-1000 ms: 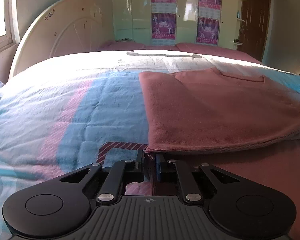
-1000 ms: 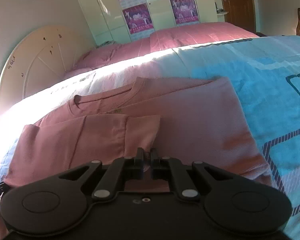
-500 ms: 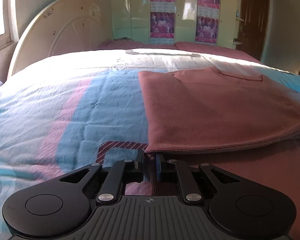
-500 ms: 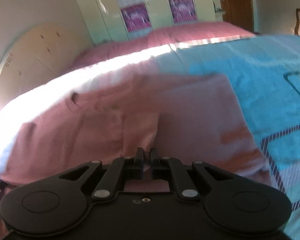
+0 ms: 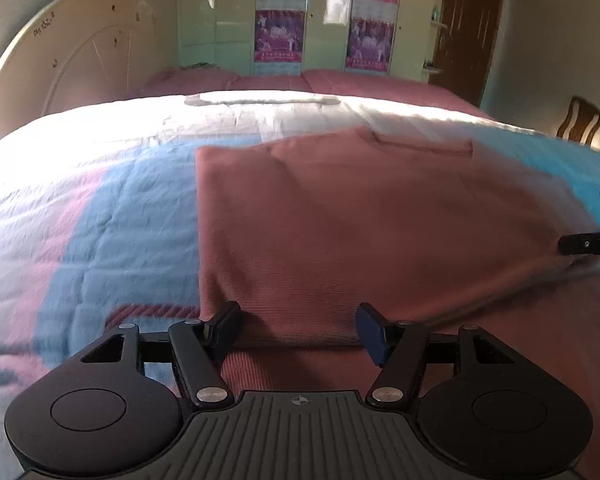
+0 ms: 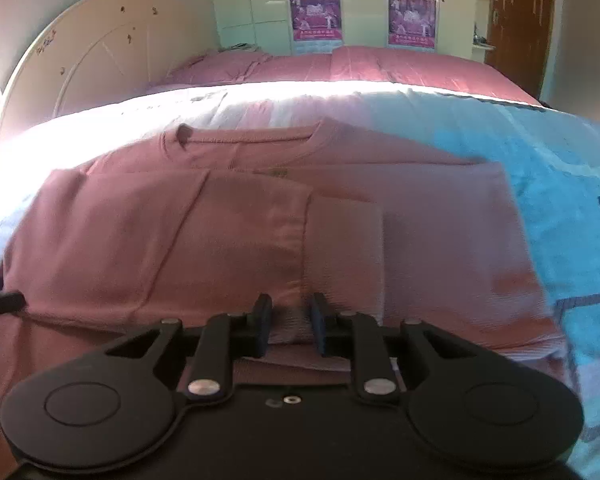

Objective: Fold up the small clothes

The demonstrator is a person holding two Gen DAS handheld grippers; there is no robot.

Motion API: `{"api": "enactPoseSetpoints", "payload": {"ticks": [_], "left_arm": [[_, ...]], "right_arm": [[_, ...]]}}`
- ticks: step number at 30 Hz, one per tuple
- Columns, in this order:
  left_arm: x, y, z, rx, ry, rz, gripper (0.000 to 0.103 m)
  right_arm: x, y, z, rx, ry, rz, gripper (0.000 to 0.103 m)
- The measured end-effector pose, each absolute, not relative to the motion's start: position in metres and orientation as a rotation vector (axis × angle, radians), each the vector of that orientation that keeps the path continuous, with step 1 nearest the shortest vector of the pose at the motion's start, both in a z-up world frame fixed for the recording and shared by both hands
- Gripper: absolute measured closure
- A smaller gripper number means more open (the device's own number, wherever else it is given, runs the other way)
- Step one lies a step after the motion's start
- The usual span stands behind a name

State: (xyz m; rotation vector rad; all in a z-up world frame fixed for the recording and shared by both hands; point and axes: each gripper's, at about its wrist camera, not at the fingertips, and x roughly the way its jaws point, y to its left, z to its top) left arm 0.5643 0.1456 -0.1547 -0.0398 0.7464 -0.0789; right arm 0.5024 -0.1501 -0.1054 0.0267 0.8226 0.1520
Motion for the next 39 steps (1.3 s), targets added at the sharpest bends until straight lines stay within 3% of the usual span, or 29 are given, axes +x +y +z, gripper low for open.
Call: {"api": "enactPoseSetpoints", "payload": {"ticks": [2,10,11,12,14,15,16,17,18,23,26,28,33,34,36,39], "left_arm": [[0.573,0.157,-0.150,-0.113,0.719,-0.078,0.041],[0.644,0.170,-0.165,-0.163,0.785,-0.099,0.041],[0.648,0.172,-0.158,-0.176,0.783,-0.094,0.041],[0.648,0.174,-0.151,-0.164,0.750,-0.099,0.041],[0.653,0.174,-0.144,-0.064,0.705,-0.064,0.041],[0.661,0.178,-0.147,-0.037,0.714,-0.047,0.041],[0.670,0.185,-0.151,-0.043,0.728,-0.026,0.041],[0.678,0.194,-0.156,-0.064,0.732,-0.007,0.041],[0.683,0.201,-0.159,-0.080,0.730,0.009,0.041],[0.709,0.224,-0.176,-0.066,0.727,0.088,0.041],[0.711,0.229,-0.171,-0.084,0.718,0.104,0.041],[0.705,0.227,-0.169,-0.097,0.713,0.113,0.041],[0.702,0.177,-0.152,-0.020,0.621,-0.117,0.041],[0.711,0.168,-0.157,0.005,0.666,-0.140,0.041],[0.726,0.164,-0.175,0.042,0.752,-0.147,0.038],[0.725,0.169,-0.167,0.011,0.763,-0.130,0.037]], "right_arm": [[0.506,-0.161,-0.097,0.058,0.766,0.149,0.080],[0.574,-0.170,-0.119,0.005,0.826,0.085,0.091],[0.575,-0.173,-0.119,0.025,0.822,0.072,0.089],[0.576,-0.174,-0.114,0.039,0.822,0.055,0.077],[0.573,-0.171,-0.101,0.034,0.761,0.080,0.064],[0.572,-0.167,-0.097,0.023,0.736,0.105,0.063],[0.574,-0.163,-0.096,0.007,0.724,0.117,0.065],[0.578,-0.162,-0.098,0.000,0.729,0.112,0.072],[0.581,-0.163,-0.100,0.005,0.735,0.098,0.088],[0.582,-0.172,-0.122,-0.011,0.801,0.007,0.101],[0.579,-0.184,-0.125,0.044,0.790,-0.009,0.101],[0.575,-0.187,-0.118,0.047,0.772,-0.021,0.093],[0.568,-0.171,-0.097,0.062,0.684,0.088,0.093],[0.569,-0.162,-0.098,0.049,0.688,0.130,0.093],[0.576,-0.147,-0.106,-0.010,0.736,0.151,0.083],[0.588,-0.157,-0.125,0.008,0.811,0.128,0.082]]}}
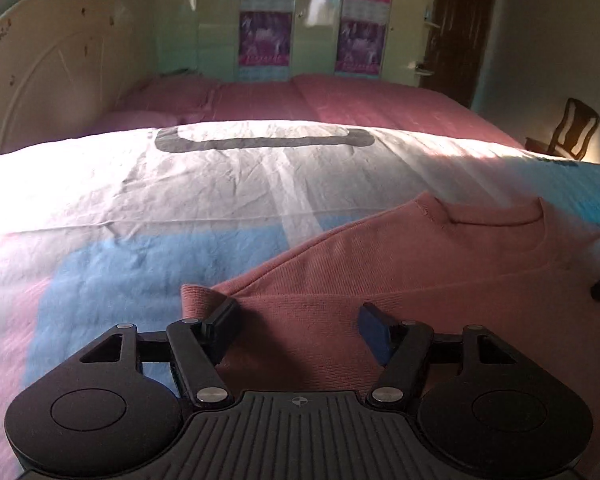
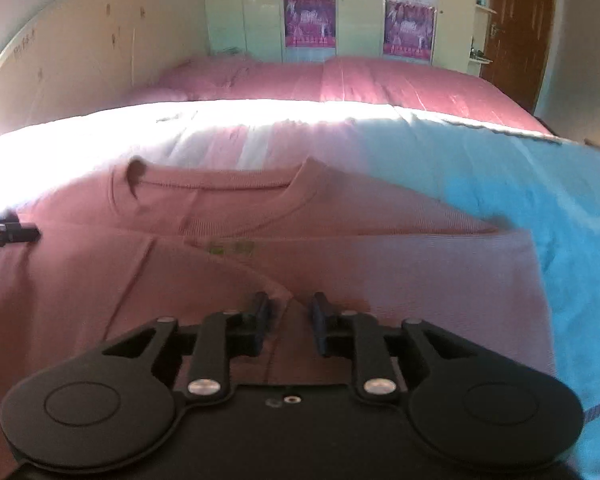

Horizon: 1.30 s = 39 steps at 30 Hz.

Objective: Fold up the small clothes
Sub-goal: 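Open both tools and lift them away from the folded shirt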

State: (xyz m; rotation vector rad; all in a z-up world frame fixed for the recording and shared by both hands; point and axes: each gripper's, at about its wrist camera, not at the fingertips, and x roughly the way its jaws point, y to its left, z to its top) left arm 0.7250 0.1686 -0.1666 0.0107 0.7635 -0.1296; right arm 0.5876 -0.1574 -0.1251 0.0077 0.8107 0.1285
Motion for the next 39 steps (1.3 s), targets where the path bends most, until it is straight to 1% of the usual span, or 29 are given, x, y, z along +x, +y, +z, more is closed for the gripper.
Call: {"api": "enactPoseSetpoints", "payload": {"ticks": [1,2,4,6,7,8,10,12,14,16,17,18,20,22,24,26,27,28,31,32,34,36,37,39], "left_arm": [[0.715,0.166,-0.158,0.009,0.740,-0.125,0.037],[0.701,0.162,-0.151,-0.018,0.704,-0.146,0.037],[0.677,0.148,-0.145,-0.046,0.685,-0.194,0.037],[0.652,0.128,-0.147,-0.047,0.668,-0.212,0.037],[0.641,0.119,-0.151,-0.062,0.673,-0.235,0.037],[0.633,0.112,-0.158,-0.059,0.679,-0.231,0.037],[0.624,0.104,-0.180,-0.030,0.719,-0.175,0.037],[0.611,0.107,-0.177,-0.062,0.712,-0.143,0.037],[0.594,0.113,-0.167,-0.031,0.684,-0.102,0.037],[0.588,0.131,-0.174,-0.046,0.734,-0.072,0.037],[0.582,0.139,-0.178,-0.072,0.742,-0.069,0.037],[0.574,0.145,-0.179,-0.083,0.721,-0.076,0.037],[0.564,0.150,-0.176,-0.095,0.710,-0.080,0.037],[0.558,0.155,-0.170,-0.134,0.660,-0.084,0.037],[0.568,0.153,-0.168,-0.095,0.635,-0.077,0.037],[0.594,0.156,-0.169,-0.077,0.652,-0.076,0.037],[0.615,0.160,-0.173,-0.087,0.688,-0.085,0.037],[0.634,0.163,-0.177,-0.091,0.735,-0.077,0.037],[0.679,0.171,-0.171,-0.107,0.799,-0.094,0.037],[0.694,0.173,-0.167,-0.117,0.818,-0.104,0.035],[0.715,0.173,-0.165,-0.110,0.813,-0.110,0.034],[0.729,0.172,-0.169,-0.094,0.805,-0.097,0.032],[0.732,0.171,-0.173,-0.081,0.801,-0.108,0.028],[0.721,0.164,-0.171,-0.019,0.788,-0.108,0.028]], "right_arm": [[0.587,-0.161,-0.120,0.028,0.821,0.123,0.082],[0.584,-0.160,-0.114,0.025,0.815,0.113,0.079],[0.570,-0.151,-0.099,0.029,0.757,0.143,0.079],[0.562,-0.131,-0.095,0.015,0.754,0.223,0.081],[0.556,-0.117,-0.097,-0.009,0.761,0.248,0.079],[0.550,-0.108,-0.100,-0.018,0.774,0.277,0.079],[0.542,-0.088,-0.117,-0.098,0.825,0.317,0.078],[0.534,-0.087,-0.124,-0.141,0.814,0.288,0.078],[0.528,-0.098,-0.112,-0.102,0.820,0.277,0.079],[0.519,-0.112,-0.105,-0.124,0.796,0.220,0.079],[0.519,-0.121,-0.108,-0.124,0.813,0.193,0.080],[0.520,-0.132,-0.113,-0.119,0.843,0.152,0.080],[0.517,-0.150,-0.115,-0.049,0.846,0.153,0.080],[0.513,-0.149,-0.107,-0.048,0.827,0.148,0.079],[0.508,-0.144,-0.100,-0.054,0.772,0.160,0.080],[0.518,-0.140,-0.103,-0.054,0.777,0.159,0.080],[0.528,-0.138,-0.106,-0.057,0.790,0.152,0.080],[0.537,-0.139,-0.109,-0.055,0.797,0.145,0.083],[0.570,-0.148,-0.116,-0.012,0.842,0.105,0.083],[0.580,-0.149,-0.115,0.007,0.844,0.101,0.082],[0.596,-0.148,-0.115,-0.005,0.847,0.093,0.079],[0.604,-0.146,-0.119,-0.015,0.866,0.097,0.078],[0.606,-0.144,-0.120,-0.028,0.868,0.098,0.078],[0.598,-0.145,-0.122,-0.041,0.866,0.102,0.078]]}}
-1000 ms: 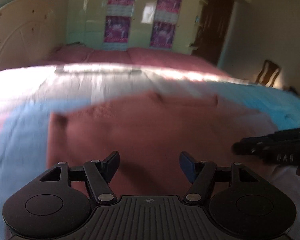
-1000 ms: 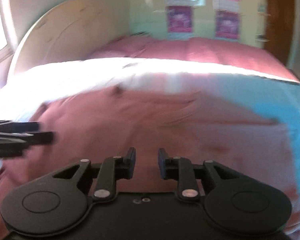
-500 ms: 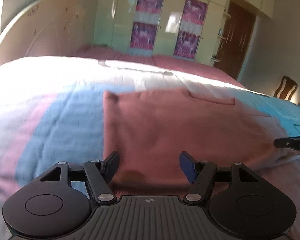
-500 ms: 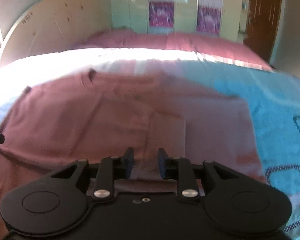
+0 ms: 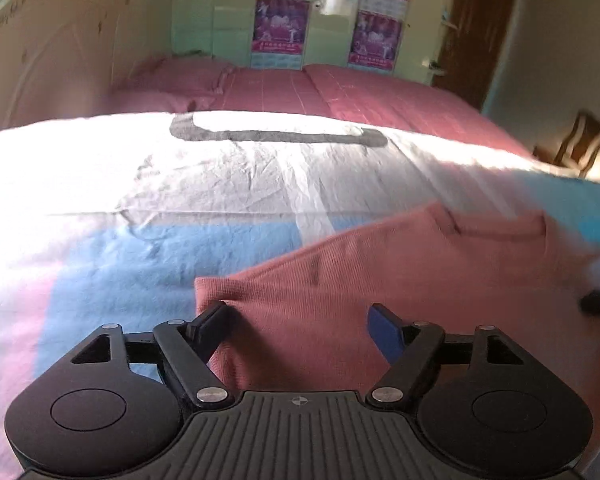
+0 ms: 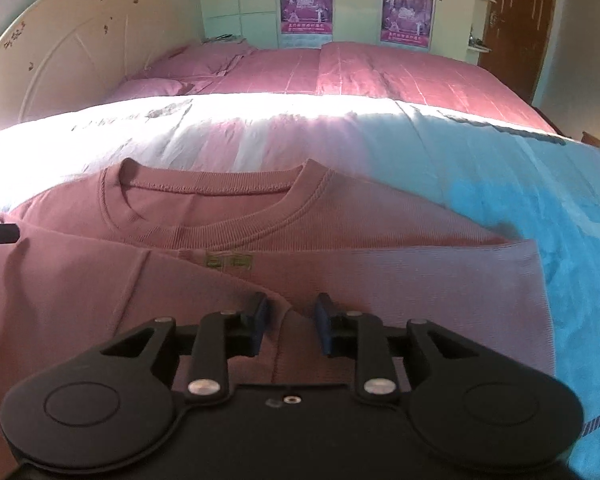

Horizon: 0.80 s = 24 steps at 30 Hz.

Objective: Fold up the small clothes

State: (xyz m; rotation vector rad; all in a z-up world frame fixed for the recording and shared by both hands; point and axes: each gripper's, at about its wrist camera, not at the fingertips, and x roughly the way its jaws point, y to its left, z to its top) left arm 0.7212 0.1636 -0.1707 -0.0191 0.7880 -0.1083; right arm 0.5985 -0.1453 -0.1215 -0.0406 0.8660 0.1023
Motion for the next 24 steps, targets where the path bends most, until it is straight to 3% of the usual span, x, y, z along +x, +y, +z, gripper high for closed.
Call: {"api": "enactPoseSetpoints", "payload": {"ticks": [6,13,24], "left_arm": [[0.611,0.152,-0.178,0.129,0.753,-0.074,0.028],[0.547,0.172,-0.166,-0.020,0.725,0.048,0.028],[0.400,0.157,-0.164,-0.020,0.785,0.098,0.028]], "right_arm": [[0.529,-0.158,-0.115,-0.113,0.841,0.153,0.074],[0.482,-0.180,-0.091,-0.064,0.726,0.124,0.073],[0.350,-0.301,-0.084,0.162,0.811,0.046,0.072]]}}
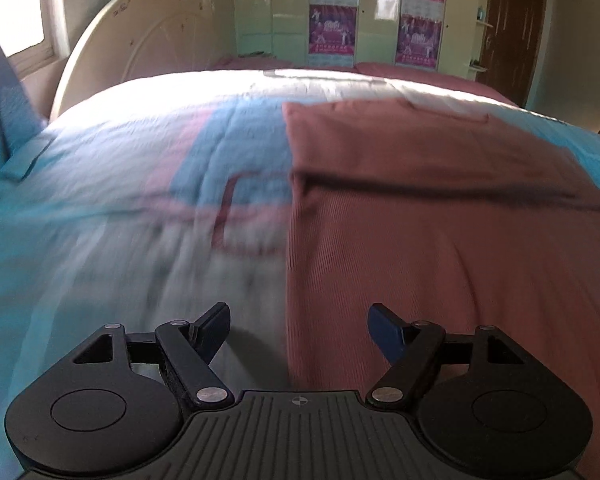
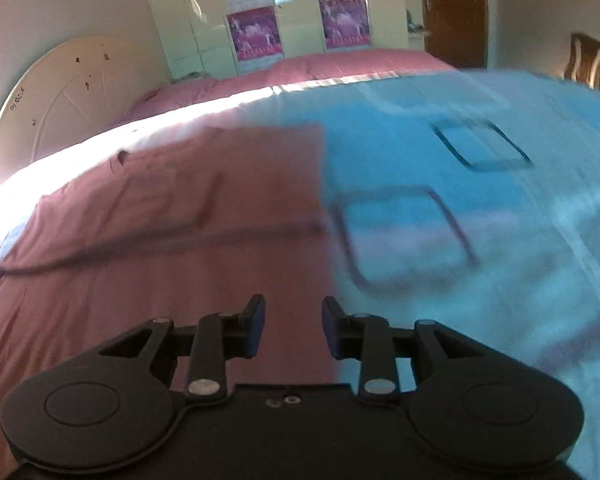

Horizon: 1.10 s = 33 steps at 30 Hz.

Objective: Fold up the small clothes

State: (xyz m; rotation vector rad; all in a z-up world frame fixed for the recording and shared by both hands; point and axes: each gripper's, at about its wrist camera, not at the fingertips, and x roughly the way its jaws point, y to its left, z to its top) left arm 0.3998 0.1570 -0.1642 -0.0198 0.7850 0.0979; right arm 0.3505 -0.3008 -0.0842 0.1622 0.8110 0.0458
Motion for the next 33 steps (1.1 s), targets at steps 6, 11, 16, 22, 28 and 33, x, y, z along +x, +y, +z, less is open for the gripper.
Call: {"api": "enactPoseSetpoints", "payload": {"ticks": [6,11,16,22,28,33], "left_arm": [[0.333,0.147,-0.167,-0.060,0.803,0.115,0.028],[0.296,0.152,-0.171,-0.155,0.809,0.109,0.028],[0.267,0.161,-0.174,-0.259,0.785,0.085,0.030],[0.260,0.172,-0.183,-0.423,0.773,0.001,0.042],[0.276,0.186,-0.194,-0.623,0.776,-0.080,0.050],[0.270,0.176,-0.198,-0.616,0.788,-0.150,0.051]], "right_arm": [[0.276,-0.336,-0.092,0.227,0.859,0.074,0.058],[0.237,-0.348,-0.102,0.371,0.887,0.118,0.059],[0.213,-0.351,-0.112,0.461,0.902,0.168,0.060],[0.203,-0.350,-0.118,0.575,0.916,0.260,0.060],[0.218,-0.364,-0.132,0.775,0.908,0.302,0.066],[0.206,-0.366,-0.132,0.779,0.913,0.375,0.067]]}}
